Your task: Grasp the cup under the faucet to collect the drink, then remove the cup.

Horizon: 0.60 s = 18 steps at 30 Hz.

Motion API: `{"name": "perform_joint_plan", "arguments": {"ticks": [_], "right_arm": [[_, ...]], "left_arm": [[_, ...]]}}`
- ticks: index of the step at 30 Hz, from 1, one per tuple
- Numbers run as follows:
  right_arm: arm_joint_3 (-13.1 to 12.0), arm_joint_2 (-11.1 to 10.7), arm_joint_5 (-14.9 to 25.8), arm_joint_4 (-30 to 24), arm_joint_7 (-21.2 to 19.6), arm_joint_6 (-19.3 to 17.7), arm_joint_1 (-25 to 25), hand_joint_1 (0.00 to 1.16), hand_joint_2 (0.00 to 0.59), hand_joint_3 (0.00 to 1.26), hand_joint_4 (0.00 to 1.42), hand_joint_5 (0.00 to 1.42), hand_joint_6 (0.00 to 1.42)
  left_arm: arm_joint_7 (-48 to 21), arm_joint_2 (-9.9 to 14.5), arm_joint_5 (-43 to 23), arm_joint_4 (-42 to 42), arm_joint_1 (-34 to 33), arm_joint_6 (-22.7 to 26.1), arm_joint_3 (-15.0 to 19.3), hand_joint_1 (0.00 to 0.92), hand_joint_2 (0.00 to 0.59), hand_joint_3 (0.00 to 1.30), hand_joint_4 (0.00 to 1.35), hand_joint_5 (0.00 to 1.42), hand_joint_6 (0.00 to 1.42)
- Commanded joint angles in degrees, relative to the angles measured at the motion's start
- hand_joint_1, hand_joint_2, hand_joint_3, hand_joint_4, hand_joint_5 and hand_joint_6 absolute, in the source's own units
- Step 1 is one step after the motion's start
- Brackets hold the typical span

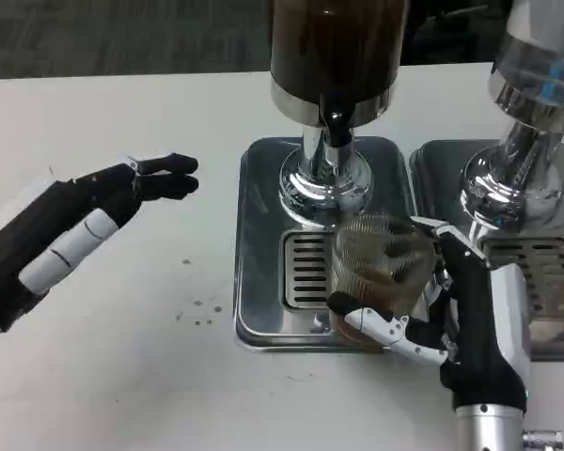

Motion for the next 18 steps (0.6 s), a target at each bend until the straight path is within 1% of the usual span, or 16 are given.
{"name": "perform_joint_plan", "arguments": {"ticks": [1, 5, 9, 15, 18], "right_arm": [[-0.78, -0.97, 0.46, -7.84, 2.18, -0.44, 2.75, 1.12, 0.112, 0.88, 0.95, 1.11, 1.34], [-1.66, -1.51, 0.76, -14.06, 4.68, 0.32, 5.74, 1.13, 0.115, 0.90, 0.97, 1.13, 1.34], [-2.26, -1.77, 0.43, -18.37, 6.27, 0.74, 8.28, 1.14, 0.122, 0.92, 0.98, 1.14, 1.34], [-2.89, -1.76, 0.09, -22.43, 7.56, 0.88, 10.97, 1.15, 0.125, 0.94, 1.01, 1.15, 1.35], [-3.11, -1.73, -0.02, -24.09, 8.13, 0.93, 11.85, 1.15, 0.125, 0.94, 1.01, 1.16, 1.35]], "left_arm": [[-1.05, 0.57, 2.00, -1.40, 1.07, -3.50, -1.62, 0.000, 0.157, 0.26, 0.25, 0.22, 0.16], [-1.72, 1.09, 3.00, -2.80, 2.33, -5.95, -2.94, 0.000, 0.157, 0.26, 0.25, 0.22, 0.15], [-2.19, 1.45, 3.28, -3.98, 3.29, -7.47, -3.77, 0.000, 0.157, 0.26, 0.25, 0.22, 0.15], [-2.06, 2.62, 3.98, -6.71, 5.07, -10.28, -4.75, 0.000, 0.157, 0.26, 0.24, 0.21, 0.14], [-1.97, 3.29, 4.47, -7.95, 5.92, -11.68, -5.03, 0.000, 0.156, 0.25, 0.21, 0.19, 0.14]]}}
